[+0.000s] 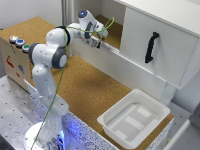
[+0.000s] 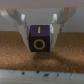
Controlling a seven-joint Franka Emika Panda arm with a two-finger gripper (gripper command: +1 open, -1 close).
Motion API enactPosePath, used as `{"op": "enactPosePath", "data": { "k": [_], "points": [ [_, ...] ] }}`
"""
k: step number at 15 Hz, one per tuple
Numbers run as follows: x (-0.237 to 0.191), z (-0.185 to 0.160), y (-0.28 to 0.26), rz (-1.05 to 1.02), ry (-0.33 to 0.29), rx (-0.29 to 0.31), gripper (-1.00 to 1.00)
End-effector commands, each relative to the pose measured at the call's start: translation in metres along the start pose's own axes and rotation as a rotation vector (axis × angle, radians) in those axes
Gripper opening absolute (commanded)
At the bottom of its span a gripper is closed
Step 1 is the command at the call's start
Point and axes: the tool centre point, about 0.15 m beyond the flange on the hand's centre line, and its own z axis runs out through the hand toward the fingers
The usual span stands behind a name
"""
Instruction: Place the purple block inside the left cabinet
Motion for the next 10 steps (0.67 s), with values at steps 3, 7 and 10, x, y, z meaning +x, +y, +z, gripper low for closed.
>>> {"op": "enactPosePath", "data": {
  "k": [3, 7, 10],
  "points": [
    [0.015, 0.003, -0.011, 0.002, -0.083, -0.151, 1.0],
    [0.003, -0.028, -0.024, -0.014, -0.051, -0.158, 1.0],
    [-0.008, -0.049, -0.024, 0.007, -0.035, -0.16, 1.0]
  ]
}}
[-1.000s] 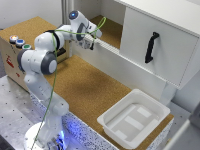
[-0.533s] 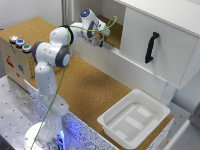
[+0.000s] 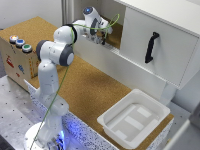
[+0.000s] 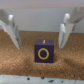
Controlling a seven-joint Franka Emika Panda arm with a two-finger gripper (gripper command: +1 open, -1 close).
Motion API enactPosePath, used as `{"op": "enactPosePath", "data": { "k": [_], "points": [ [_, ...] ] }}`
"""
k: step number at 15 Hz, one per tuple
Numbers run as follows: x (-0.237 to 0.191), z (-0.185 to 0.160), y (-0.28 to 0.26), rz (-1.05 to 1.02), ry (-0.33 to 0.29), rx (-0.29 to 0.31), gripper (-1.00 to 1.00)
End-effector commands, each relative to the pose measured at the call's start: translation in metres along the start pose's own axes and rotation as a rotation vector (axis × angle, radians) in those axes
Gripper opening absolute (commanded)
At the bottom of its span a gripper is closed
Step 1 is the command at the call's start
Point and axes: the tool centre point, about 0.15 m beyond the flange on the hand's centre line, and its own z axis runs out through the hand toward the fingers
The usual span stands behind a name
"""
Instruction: Place the purple block inside the left cabinet
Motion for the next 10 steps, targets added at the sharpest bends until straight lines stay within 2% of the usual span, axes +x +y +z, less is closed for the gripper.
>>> {"op": "enactPosePath", "data": {
  "k": [1, 4, 5, 9, 10],
  "points": [
    [-0.018, -0.042, -0.013, 0.025, 0.006, -0.153, 1.0],
    [-0.037, -0.061, -0.012, 0.051, -0.006, -0.155, 1.0],
    [-0.044, -0.067, -0.012, 0.059, -0.011, -0.139, 1.0],
    [-0.088, -0.109, -0.016, 0.067, -0.08, -0.124, 1.0],
    [-0.099, -0.117, -0.014, 0.067, -0.086, -0.1, 1.0]
  ]
}}
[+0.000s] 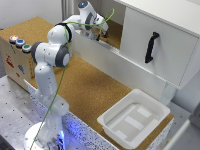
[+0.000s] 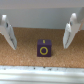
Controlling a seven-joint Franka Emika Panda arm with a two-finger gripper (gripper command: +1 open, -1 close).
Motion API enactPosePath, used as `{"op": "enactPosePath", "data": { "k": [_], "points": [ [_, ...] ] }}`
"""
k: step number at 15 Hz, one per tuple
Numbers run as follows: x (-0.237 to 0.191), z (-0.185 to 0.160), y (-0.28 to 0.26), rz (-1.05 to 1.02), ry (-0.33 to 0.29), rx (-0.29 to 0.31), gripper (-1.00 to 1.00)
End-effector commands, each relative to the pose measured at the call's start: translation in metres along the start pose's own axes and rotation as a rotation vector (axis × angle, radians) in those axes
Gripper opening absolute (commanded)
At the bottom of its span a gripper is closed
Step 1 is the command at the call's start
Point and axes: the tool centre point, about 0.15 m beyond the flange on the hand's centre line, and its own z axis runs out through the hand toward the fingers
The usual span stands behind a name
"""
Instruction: Place the purple block inside the left cabinet
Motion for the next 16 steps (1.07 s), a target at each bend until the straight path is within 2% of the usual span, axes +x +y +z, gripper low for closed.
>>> {"op": "enactPosePath", "data": {
  "k": [1, 5, 9, 12, 14, 16],
  "points": [
    [-0.077, -0.049, 0.005, -0.008, 0.026, -0.017, 1.0],
    [-0.118, -0.06, 0.036, -0.075, 0.047, 0.111, 1.0],
    [-0.171, -0.064, 0.05, -0.225, -0.008, 0.308, 1.0],
    [-0.202, -0.074, 0.049, -0.324, -0.084, 0.433, 1.0],
    [-0.212, -0.082, 0.041, -0.404, -0.088, 0.462, 1.0],
    [-0.213, -0.087, 0.033, -0.437, -0.083, 0.456, 1.0]
  ]
}}
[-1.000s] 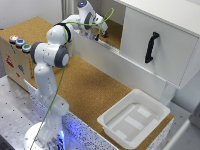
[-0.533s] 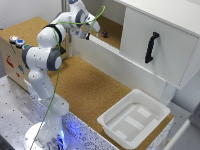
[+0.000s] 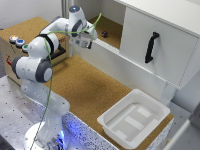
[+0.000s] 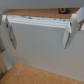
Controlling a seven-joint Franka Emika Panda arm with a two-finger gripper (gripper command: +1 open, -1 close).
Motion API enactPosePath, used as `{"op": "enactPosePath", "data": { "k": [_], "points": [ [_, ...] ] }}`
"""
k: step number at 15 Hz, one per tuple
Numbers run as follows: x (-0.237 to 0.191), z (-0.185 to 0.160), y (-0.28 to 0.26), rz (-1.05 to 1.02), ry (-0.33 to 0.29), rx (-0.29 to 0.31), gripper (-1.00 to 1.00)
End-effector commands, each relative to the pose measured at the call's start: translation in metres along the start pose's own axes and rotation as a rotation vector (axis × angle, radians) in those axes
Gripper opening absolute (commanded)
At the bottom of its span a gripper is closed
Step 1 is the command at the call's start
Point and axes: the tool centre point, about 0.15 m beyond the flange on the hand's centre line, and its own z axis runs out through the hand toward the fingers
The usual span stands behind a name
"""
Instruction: Place the purple block inside the left cabinet
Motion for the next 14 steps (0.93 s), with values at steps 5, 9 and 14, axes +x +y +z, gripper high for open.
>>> {"op": "enactPosePath", "data": {
  "k": [5, 9, 14],
  "points": [
    [-0.036, -0.01, -0.02, -0.106, 0.051, 0.078, 1.0],
    [-0.029, -0.013, -0.018, -0.077, 0.02, 0.039, 1.0],
    [-0.014, -0.06, -0.137, -0.195, -0.125, 0.123, 1.0]
  ]
}}
